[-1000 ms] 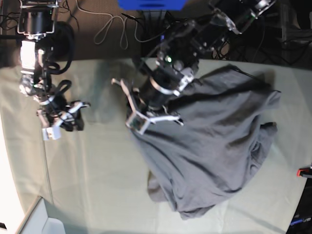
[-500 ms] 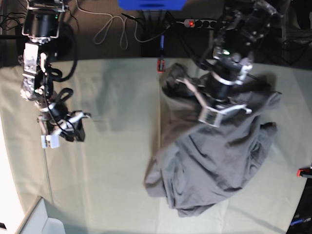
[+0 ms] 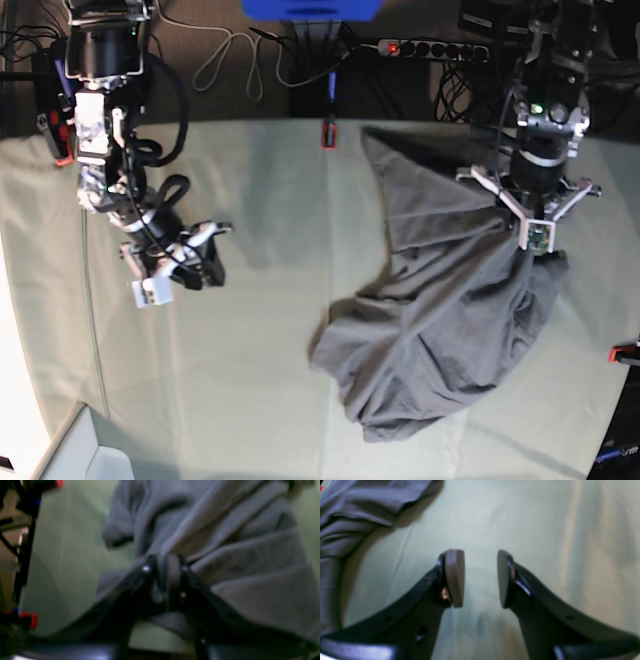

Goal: Layout the t-shirt on the table in an organized manner, then fold the t-shirt properly
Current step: 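Lift the grey shirt with the left gripper and release it, then lower the left gripper onto the bunched shirt and grasp it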

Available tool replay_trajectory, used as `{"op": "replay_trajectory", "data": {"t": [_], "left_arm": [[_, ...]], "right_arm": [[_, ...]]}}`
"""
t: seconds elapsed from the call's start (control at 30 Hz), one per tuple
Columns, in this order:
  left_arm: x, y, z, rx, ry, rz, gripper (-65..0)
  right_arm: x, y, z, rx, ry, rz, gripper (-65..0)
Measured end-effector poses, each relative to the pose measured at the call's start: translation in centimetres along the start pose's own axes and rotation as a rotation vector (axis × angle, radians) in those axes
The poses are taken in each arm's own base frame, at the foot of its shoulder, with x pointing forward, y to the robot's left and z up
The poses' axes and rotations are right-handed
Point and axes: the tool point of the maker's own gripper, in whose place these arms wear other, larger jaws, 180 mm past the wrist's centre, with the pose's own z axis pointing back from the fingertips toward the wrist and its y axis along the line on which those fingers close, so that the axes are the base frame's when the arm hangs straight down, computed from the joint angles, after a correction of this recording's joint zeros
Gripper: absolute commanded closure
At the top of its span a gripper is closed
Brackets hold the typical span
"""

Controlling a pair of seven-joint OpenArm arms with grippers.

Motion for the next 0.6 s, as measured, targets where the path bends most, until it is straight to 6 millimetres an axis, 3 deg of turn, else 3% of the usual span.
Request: {"op": "replay_trajectory", "data": {"t": [0.17, 0.3, 0.37, 0.47, 0.6], "left_arm": [[1.6, 0.5, 0.8, 0.010, 0.000, 0.022, -39.5], [3.0, 1.4, 1.3, 0.051, -0.044, 0.087, -51.5], [3.9, -0.1, 0.9, 0.026, -0.052, 0.149, -54.7], [7.5, -3.1, -0.5, -0.026, -0.133, 0.201, -55.4], [8.4, -8.5, -3.5, -0.134, -0.081, 0.195, -55.4]], "right_arm": [[-0.1, 0.3, -0.1, 0.007, 0.002, 0.004, -22.5], [-0.2, 0.7, -0.2, 0.018, 0.008, 0.010, -22.6], [-0.3, 1.0, -0.3, 0.026, 0.011, 0.014, -22.6], [-0.8, 1.2, -0.2, 0.029, 0.021, 0.009, -22.6], [-2.1, -0.2, 0.8, 0.004, 0.058, 0.028, -22.6]]}}
